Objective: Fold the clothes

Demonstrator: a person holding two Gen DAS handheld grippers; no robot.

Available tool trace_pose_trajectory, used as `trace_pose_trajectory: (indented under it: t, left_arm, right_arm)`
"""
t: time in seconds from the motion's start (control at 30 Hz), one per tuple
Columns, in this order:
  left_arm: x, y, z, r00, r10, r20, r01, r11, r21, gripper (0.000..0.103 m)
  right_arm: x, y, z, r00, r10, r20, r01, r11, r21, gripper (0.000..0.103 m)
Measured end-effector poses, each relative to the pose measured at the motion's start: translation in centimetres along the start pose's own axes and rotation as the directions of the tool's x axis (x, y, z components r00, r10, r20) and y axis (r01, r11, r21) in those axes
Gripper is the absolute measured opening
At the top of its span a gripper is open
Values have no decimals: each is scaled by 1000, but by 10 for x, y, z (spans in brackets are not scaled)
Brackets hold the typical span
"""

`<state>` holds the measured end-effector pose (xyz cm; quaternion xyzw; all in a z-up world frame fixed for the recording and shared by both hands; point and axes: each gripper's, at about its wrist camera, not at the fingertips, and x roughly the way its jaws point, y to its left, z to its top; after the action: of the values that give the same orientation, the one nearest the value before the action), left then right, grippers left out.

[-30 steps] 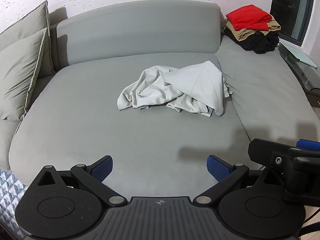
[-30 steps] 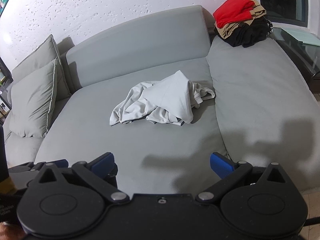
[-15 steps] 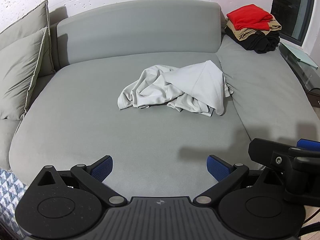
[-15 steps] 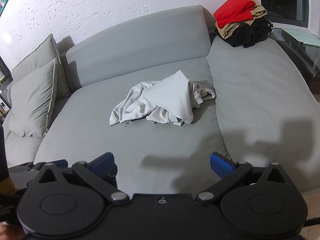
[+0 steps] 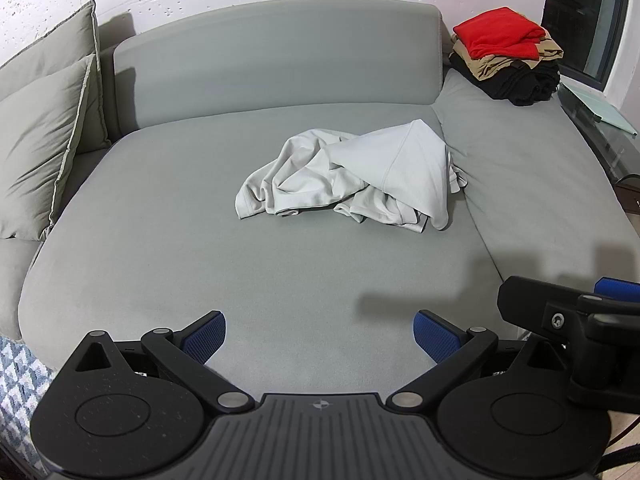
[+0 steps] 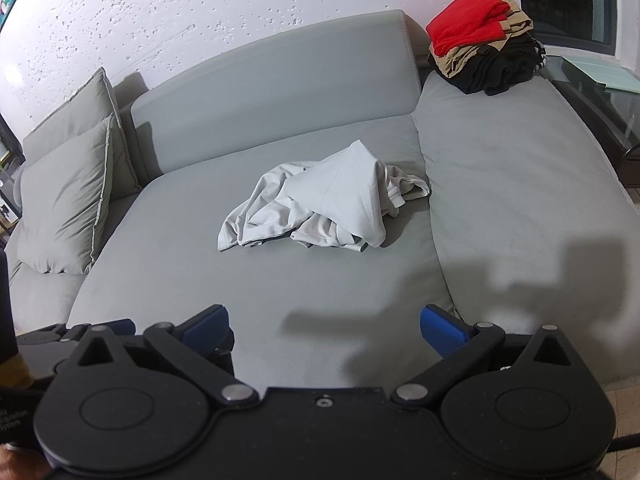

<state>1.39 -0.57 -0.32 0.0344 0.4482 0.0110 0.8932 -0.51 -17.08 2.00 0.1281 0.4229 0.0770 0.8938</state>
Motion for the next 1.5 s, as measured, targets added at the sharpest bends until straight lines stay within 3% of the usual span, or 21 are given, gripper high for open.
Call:
trace_pose_trajectory:
  t: [0.47, 0.63, 0.8, 0.93, 1.03, 1.13, 1.17, 1.33, 1.5]
  left_arm:
    - [5, 3, -1, 1000, -11, -7, 11, 1000, -4, 101]
    - [8, 25, 4, 1000, 15, 14, -15, 999, -43, 101]
    - [23, 60, 16, 998, 61, 1, -61, 993, -106, 91]
    - [41, 81, 25, 998, 54, -25, -57, 987, -147, 81]
    - [50, 87, 31, 1000, 6, -5, -7, 989, -151, 78]
    - [61, 85, 38, 1000, -8, 30, 12, 991, -130, 79]
    - [65, 83, 40, 999, -9, 41, 14, 992, -122, 80]
    - [91, 84, 55, 997, -51, 59, 59, 986, -155, 81]
    - [104, 85, 69, 996, -40, 74, 53, 982, -183, 81]
  right_arm:
    - [3, -1, 0, 1000, -5, -7, 5, 1000, 3, 103]
    - [0, -1, 9, 1000, 3, 16, -3, 1000, -1, 103]
    - [1, 2, 30, 998, -4, 69, 6, 999, -31, 103]
    - [17, 10, 45, 991, -24, 130, 40, 991, -129, 103]
    - [39, 18, 50, 988, -39, 147, 76, 963, -258, 101]
    - [66, 27, 53, 990, -13, 140, 66, 922, -382, 89]
    - [76, 29, 55, 991, -5, 131, 60, 908, -415, 80]
    - [135, 39, 66, 994, 4, 108, 55, 841, -538, 74]
    - [201, 46, 77, 999, -12, 46, 38, 780, -625, 57]
